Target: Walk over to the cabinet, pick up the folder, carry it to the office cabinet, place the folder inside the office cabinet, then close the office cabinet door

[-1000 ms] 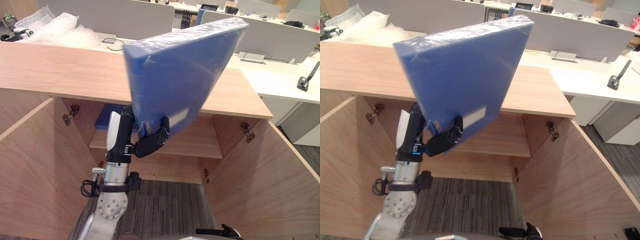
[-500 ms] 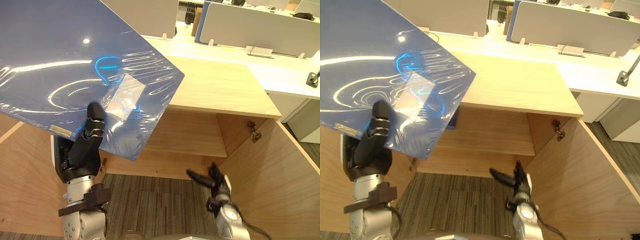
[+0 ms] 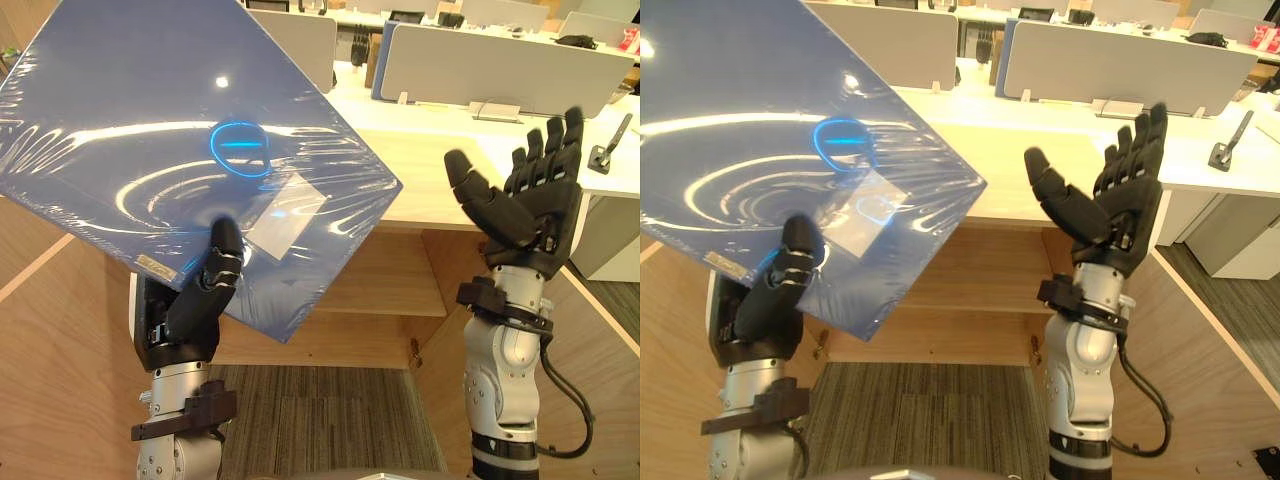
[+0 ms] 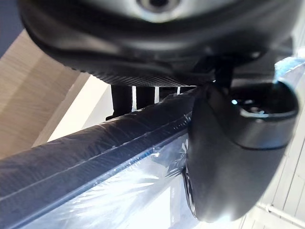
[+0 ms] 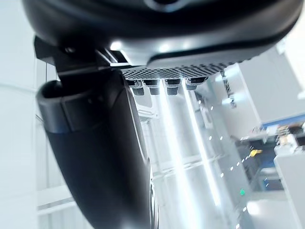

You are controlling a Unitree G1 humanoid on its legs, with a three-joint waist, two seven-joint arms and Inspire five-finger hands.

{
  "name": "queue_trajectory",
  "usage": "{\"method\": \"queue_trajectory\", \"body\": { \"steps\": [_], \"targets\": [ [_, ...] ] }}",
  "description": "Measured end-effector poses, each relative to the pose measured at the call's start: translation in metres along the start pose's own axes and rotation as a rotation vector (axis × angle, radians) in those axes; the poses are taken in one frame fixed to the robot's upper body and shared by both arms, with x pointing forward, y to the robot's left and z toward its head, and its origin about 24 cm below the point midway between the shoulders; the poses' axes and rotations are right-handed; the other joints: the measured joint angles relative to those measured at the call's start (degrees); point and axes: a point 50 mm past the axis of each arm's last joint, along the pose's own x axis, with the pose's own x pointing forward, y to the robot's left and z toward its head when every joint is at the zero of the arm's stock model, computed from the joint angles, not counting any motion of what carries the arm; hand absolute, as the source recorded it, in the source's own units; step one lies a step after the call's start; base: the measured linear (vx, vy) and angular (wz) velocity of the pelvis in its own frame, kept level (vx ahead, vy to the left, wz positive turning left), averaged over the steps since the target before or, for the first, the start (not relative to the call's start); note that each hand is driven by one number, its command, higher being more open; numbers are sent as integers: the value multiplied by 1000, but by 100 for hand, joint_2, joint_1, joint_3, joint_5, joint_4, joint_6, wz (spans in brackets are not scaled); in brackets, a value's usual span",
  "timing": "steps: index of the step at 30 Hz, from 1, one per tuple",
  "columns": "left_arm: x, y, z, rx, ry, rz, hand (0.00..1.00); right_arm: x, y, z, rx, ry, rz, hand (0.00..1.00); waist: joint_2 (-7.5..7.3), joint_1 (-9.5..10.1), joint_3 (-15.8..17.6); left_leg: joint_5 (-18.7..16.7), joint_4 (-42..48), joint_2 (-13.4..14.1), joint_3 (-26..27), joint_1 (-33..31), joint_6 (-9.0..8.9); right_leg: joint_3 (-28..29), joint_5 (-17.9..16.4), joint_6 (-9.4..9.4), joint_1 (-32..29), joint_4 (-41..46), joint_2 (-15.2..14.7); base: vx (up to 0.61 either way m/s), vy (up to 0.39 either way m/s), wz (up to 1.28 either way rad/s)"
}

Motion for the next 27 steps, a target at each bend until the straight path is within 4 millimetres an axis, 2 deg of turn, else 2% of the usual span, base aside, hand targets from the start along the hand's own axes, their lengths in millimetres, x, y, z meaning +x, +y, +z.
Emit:
{"method": "queue_trajectory", "body": {
  "steps": [6, 9, 13, 15, 18, 21, 27],
  "targets": [
    [1, 3, 2, 138, -1, -73, 0, 26, 13, 10, 150, -49, 186, 100, 73, 6, -104, 4, 35, 2, -9, -46, 5, -2, 0, 0, -32, 21, 0, -11, -4, 0],
    [1, 5, 1, 170, 10, -87, 0, 37, 17, 7, 197, -30, 275, 100, 79, 17, -127, 8, 35, 1, -13, -67, 11, -7, 1, -1, -46, 22, 0, -11, -3, 0],
    [2, 6, 0, 232, 29, -134, 0, 49, 32, -6, 235, 70, 445, 100, 73, 21, -138, 11, 31, 2, -13, -85, 15, -8, 7, -2, -68, 14, 2, 0, 0, 0],
    [3, 4, 1, 262, 35, -182, 0, 51, 48, -20, 232, 172, 568, 100, 62, 20, -151, 14, 25, 4, -7, -111, 18, -6, 26, -7, -96, -5, 11, 0, 0, 0],
    [5, 2, 2, 326, 36, -252, 0, 47, 64, -32, 231, 309, 754, 100, 13, 54, -194, 20, 26, 9, -1, -158, 21, -5, 71, -15, -149, -70, 33, 0, 0, 0],
    [7, 7, 5, 386, 30, -257, 0, 50, 67, -34, 171, 388, 880, 100, -62, 112, -243, 23, 32, -1, -2, -201, 22, -17, 142, 2, -146, -179, 47, 0, 0, 0],
    [8, 9, 7, 428, 38, -283, 0, 54, 65, -35, 81, 470, 983, 100, -158, 129, -307, 26, 32, -8, 13, -217, 27, -10, 275, -1, -91, -381, 93, -2, 3, -1]
  ]
}}
